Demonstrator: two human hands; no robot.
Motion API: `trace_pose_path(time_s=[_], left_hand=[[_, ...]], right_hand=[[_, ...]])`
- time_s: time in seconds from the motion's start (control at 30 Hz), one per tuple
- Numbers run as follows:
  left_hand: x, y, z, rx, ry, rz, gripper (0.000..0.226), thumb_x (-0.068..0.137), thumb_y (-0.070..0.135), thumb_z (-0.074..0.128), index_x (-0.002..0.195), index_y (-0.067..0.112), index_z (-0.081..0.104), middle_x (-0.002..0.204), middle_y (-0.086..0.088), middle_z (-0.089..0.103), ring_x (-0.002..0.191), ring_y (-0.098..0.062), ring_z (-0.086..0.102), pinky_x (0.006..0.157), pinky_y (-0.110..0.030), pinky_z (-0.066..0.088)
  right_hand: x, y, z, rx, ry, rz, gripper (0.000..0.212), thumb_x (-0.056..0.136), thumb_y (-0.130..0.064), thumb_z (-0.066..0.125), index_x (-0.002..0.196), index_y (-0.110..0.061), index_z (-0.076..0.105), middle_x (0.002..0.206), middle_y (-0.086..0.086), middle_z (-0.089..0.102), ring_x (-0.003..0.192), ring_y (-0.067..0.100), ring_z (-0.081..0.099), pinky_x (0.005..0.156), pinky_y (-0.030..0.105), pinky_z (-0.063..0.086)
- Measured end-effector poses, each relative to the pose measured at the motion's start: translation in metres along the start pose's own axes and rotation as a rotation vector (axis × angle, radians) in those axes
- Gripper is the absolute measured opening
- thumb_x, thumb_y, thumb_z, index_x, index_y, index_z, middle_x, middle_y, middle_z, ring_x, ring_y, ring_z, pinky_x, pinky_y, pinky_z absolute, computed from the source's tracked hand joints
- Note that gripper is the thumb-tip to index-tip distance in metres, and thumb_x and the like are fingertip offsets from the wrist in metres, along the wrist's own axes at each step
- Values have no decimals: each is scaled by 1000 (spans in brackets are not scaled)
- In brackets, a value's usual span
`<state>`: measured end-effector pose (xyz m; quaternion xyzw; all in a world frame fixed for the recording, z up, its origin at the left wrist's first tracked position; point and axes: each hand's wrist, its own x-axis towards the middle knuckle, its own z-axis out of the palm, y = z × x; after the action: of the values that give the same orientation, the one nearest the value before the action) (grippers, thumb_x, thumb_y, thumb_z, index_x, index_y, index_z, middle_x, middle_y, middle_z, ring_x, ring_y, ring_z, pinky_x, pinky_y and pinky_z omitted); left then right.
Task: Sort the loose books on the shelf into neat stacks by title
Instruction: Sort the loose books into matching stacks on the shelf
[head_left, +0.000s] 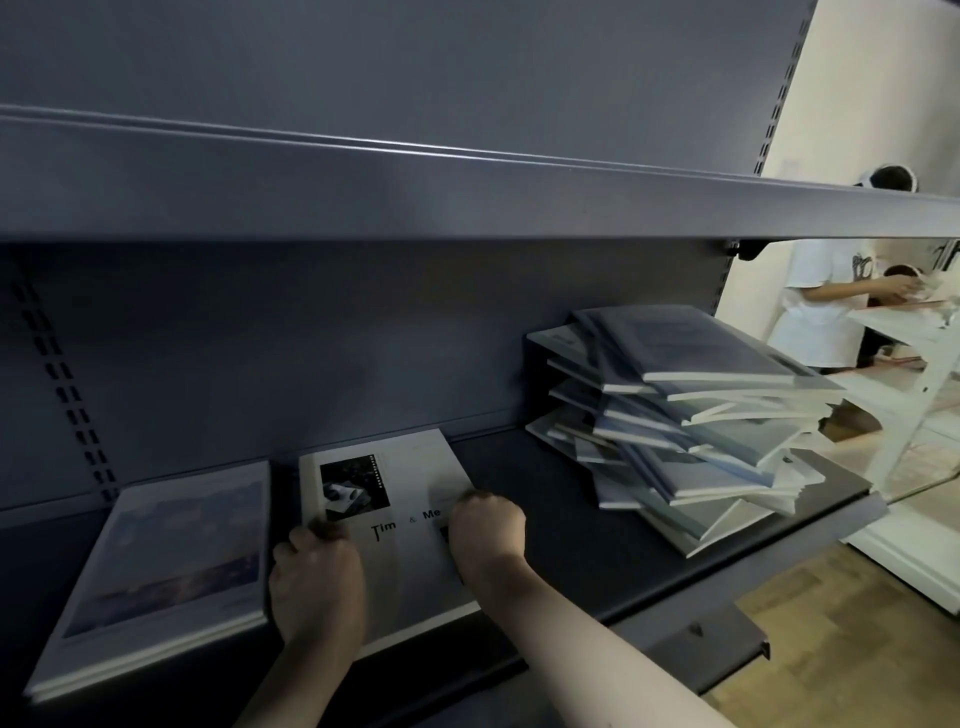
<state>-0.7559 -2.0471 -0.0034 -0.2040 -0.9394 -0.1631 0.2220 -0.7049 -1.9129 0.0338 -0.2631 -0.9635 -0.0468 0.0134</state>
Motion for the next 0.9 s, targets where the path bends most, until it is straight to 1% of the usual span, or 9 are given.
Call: trace_pose_path(time_s=[0.1,0.17,0.2,0.23,0.3,0.37,0.57,0.77,0.9], left_hand=[[4,3,0,2,-79,-58,36,72,-5,28,56,-15,59,53,-29,50,44,-39,54,36,-39,45],[3,6,-12,69,-181,-75,17,69,-13,48,60,-13,62,56,-28,51,47,-39,55,37,-39,46],[3,6,-18,109,-215,-55,9,67,-16,56,68,-12,65,63,-27,54,53,-40,57,41,-40,48],[4,7,-24,156,-262,-62,16,70,-13,61,85,-9,66,79,-26,59,68,-40,61,51,-40,52],[4,5,-25,205,-269,-83,34,89,1,45,122,5,54,117,-14,54,106,-29,56,81,-33,51],[4,4,-29,162,-295,-99,40,95,6,34,133,12,43,130,-9,46,120,-23,48,92,-29,45],[11,10,-39,33,-334,-85,42,101,30,30,137,12,40,136,-10,43,123,-27,43,97,-33,41],[37,39,-60,-21,-255,-2,49,98,41,36,135,10,41,138,-13,42,127,-29,40,101,-35,37],[47,69,-77,-6,-217,56,51,98,42,33,138,10,37,136,-13,43,126,-27,41,100,-34,37]], right_hand=[[-1,4,-2,13,1,-30,30,95,4,35,112,1,60,114,14,63,99,27,64,52,24,39],[-2,8,-4,23,10,-40,30,95,5,35,115,1,58,115,14,62,101,26,63,48,23,32],[-3,10,-4,25,21,-37,30,96,4,34,117,2,56,117,15,61,103,27,63,52,24,36],[-3,11,-4,29,32,-33,31,96,3,34,118,3,55,119,16,60,105,28,62,60,26,43],[-4,14,-4,45,52,-39,32,97,2,34,122,4,52,124,19,56,112,29,57,78,31,49],[-4,15,-4,35,69,-69,34,97,1,34,127,5,48,128,20,51,117,31,52,87,34,48],[-3,18,-11,-31,153,-173,34,98,-8,36,129,4,47,130,20,48,119,33,47,97,38,41],[7,40,-46,-115,336,-209,36,98,-18,42,129,-2,50,129,17,49,119,33,46,102,39,35],[9,64,-71,-126,458,-165,29,91,-18,52,111,-3,65,112,17,61,105,34,57,95,39,42]])
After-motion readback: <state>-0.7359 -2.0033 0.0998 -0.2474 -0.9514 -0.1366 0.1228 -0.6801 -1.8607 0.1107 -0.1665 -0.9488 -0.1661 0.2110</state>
